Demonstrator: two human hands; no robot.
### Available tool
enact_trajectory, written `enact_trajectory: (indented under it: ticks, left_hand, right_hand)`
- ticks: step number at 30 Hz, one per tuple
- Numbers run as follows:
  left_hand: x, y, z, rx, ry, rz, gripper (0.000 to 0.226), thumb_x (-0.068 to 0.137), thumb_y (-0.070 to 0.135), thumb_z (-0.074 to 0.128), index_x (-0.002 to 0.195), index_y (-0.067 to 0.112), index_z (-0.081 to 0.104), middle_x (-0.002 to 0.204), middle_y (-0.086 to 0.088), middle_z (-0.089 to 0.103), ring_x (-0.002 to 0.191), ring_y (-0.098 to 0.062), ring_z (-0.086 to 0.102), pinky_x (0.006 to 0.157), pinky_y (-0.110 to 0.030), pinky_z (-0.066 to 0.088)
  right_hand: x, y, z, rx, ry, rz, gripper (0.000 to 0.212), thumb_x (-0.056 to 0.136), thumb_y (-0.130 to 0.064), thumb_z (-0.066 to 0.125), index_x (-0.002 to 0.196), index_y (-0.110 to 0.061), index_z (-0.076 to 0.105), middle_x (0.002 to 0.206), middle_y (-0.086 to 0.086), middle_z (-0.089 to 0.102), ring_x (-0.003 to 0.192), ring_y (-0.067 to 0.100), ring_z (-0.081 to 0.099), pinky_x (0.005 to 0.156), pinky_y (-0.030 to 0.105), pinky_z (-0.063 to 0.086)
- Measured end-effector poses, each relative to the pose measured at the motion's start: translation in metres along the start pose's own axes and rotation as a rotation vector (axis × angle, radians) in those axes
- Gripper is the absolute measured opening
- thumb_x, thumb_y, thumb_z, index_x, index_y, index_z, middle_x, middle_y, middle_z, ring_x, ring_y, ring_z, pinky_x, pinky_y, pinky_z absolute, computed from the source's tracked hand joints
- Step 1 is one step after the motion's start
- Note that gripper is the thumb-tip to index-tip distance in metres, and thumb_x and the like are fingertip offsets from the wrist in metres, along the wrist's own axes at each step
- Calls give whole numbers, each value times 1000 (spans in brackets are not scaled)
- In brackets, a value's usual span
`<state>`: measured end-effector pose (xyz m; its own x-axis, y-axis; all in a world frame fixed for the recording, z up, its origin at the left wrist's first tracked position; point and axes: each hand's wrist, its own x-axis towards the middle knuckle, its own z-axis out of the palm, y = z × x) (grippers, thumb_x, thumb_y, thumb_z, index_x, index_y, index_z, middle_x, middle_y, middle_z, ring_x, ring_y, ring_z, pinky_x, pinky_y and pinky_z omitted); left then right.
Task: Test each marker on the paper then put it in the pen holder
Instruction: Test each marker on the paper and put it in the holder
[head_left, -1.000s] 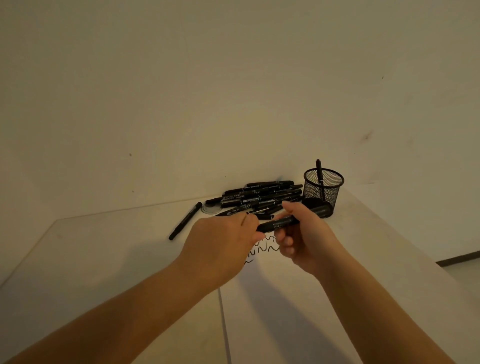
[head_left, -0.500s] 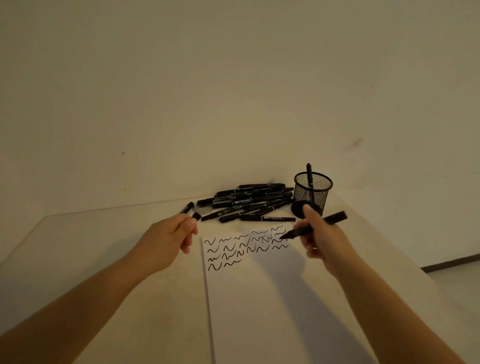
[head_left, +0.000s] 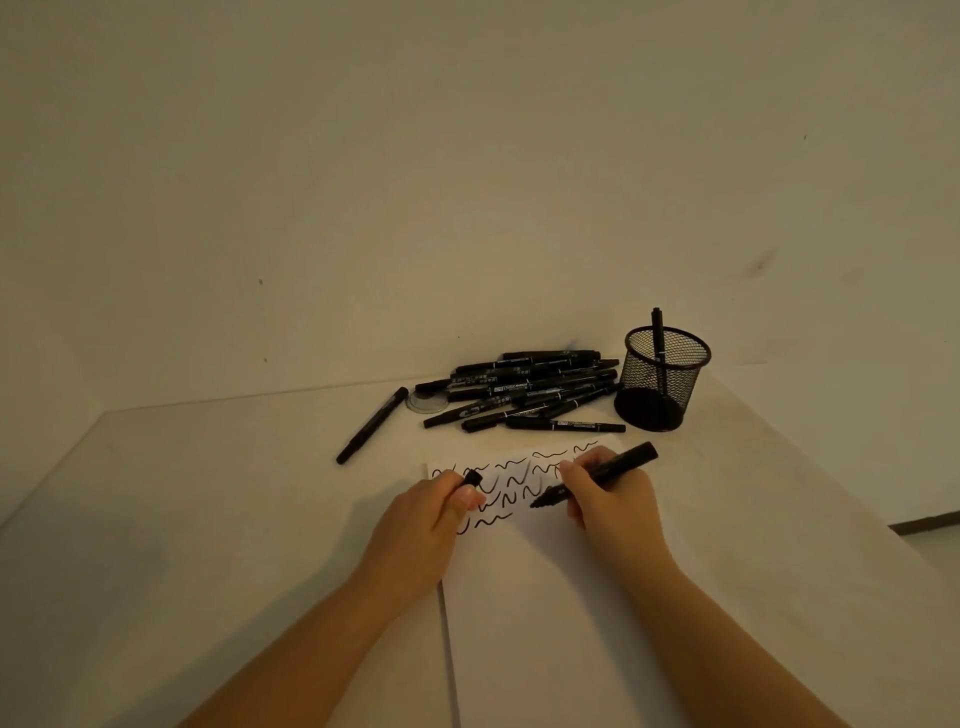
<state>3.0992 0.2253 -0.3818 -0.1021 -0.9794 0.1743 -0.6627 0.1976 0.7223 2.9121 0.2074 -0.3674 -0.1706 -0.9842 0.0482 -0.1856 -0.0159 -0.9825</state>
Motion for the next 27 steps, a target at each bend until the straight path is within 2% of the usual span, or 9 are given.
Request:
enact_trajectory:
  ticks: [3,6,9,12,17,20,23,25,27]
  left_hand:
    - [1,-3,0,-35,4,8,22,97,30,36,92,27,58,103,11,67,96,-5,60,85,-26,48]
    - [0,-3,0,-43,3,15,19,96,29,38,86,29,54,102,8,68,95,-8,61,85,-31,48]
    - [-1,-2,-1,-16,-7,16,21,94,33,41,83,21,55,95,-3,68,87,-17,61,79,-42,49]
    - [-1,-1,-1,-25,-9,0,25,93,33,42,89,16,59,92,-6,68,85,-20,61,79,-45,49]
    - [-1,-1,0,-31,-23,-22,25,93,34,43,90,15,60,94,-8,67,88,-23,61,80,-47,48]
    - [-1,-2,0,-28,-24,-28,25,93,34,43,90,16,60,91,-6,67,86,-20,61,78,-44,49]
    - [-1,-2,0,-13,-21,-16,24,92,36,45,89,18,60,81,0,63,73,-13,57,61,-30,45]
    - [-1,-4,1,11,-23,3,20,92,37,46,85,23,58,74,6,57,64,-7,49,56,-23,35]
    - [-1,-5,1,34,-14,30,15,91,37,47,84,28,56,74,9,53,66,-6,47,57,-20,32]
  right_hand:
    - [1,6,1,-74,23,-46,14,85,-20,60,71,-18,58,46,-3,58,43,1,55,47,13,42]
    - [1,10,5,-194,-19,-56,15,85,-29,60,71,-23,59,49,-7,63,50,-1,60,54,17,41]
    - [2,12,7,-270,-62,-75,15,85,-32,60,72,-25,58,51,-10,64,54,-4,60,54,16,40]
    - [3,12,7,-290,-37,-81,18,86,-33,59,70,-24,57,50,-7,63,54,-5,59,52,15,39]
    - [2,11,4,-285,51,-73,24,86,-27,57,63,-23,53,51,-5,59,51,7,57,52,21,39]
    - [2,10,2,-311,70,-67,24,87,-26,56,64,-24,51,56,-5,59,59,11,58,54,24,40]
    - [0,6,-3,-314,162,-155,22,87,-26,58,67,-29,49,62,-9,59,61,7,58,53,22,40]
    - [-3,4,-5,-184,201,-219,17,84,-24,63,73,-31,52,68,-9,61,66,8,59,57,20,43]
    - [-4,2,-7,-26,161,-197,15,82,-19,66,77,-29,56,71,-3,61,65,14,58,58,21,45]
